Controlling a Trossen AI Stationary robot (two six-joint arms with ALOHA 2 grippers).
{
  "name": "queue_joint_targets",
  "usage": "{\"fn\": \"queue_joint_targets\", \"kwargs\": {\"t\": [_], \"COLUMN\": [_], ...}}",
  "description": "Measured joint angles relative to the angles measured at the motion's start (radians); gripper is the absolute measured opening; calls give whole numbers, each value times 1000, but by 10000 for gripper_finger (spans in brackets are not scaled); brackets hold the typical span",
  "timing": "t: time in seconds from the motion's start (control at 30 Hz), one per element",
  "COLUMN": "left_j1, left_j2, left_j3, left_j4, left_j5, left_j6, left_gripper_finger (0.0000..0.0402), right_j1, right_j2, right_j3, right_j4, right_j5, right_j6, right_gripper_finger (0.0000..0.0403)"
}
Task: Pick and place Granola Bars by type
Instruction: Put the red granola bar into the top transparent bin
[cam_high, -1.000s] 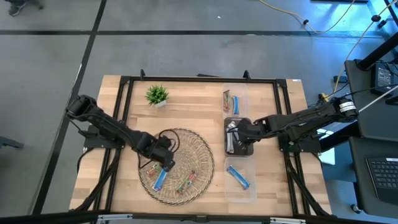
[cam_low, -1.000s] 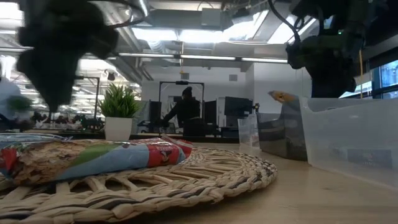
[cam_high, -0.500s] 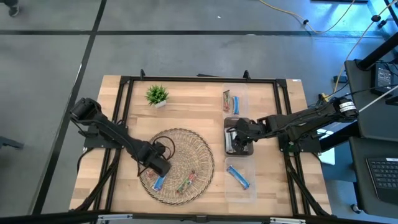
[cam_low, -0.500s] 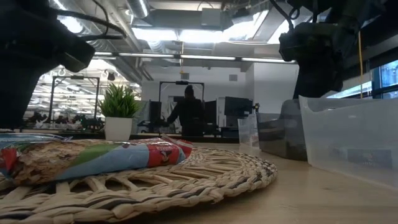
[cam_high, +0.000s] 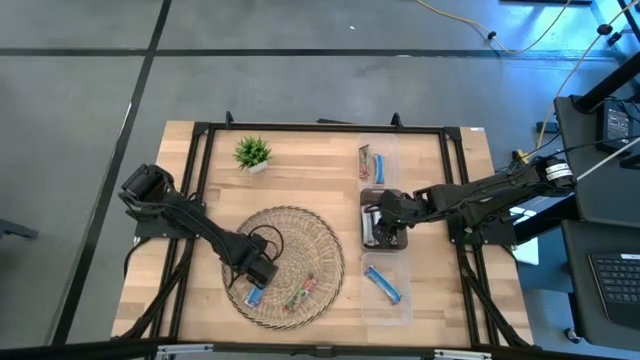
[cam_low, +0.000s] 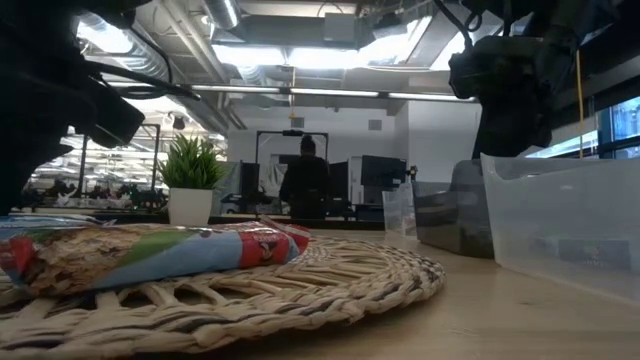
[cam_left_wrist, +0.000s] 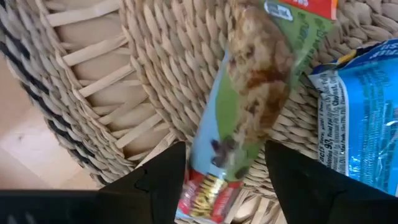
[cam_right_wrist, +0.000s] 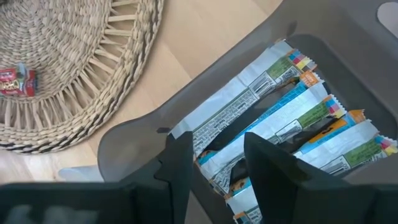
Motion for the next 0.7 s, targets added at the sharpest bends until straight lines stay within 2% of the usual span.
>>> {"fn": "queue_joint_targets", "kwargs": {"t": [0.43,0.57,0.7], "left_j1": [0,0,0], "left_j2": [3,-7,-42], "left_j3": [1,0,19], "left_j4": [5,5,-14], "left_j5": [9,10,-16], "left_j6": [0,0,1], "left_gripper_finger": [89,69,68], "right_j1": [0,0,0], "right_j2": [0,0,0], "right_j3": [0,0,3], "right_j4": [-2,-2,-4], "right_j5": [-1,3,5], "right_j6": [-4,-12,-26], "right_gripper_finger": [147,147,147]}}
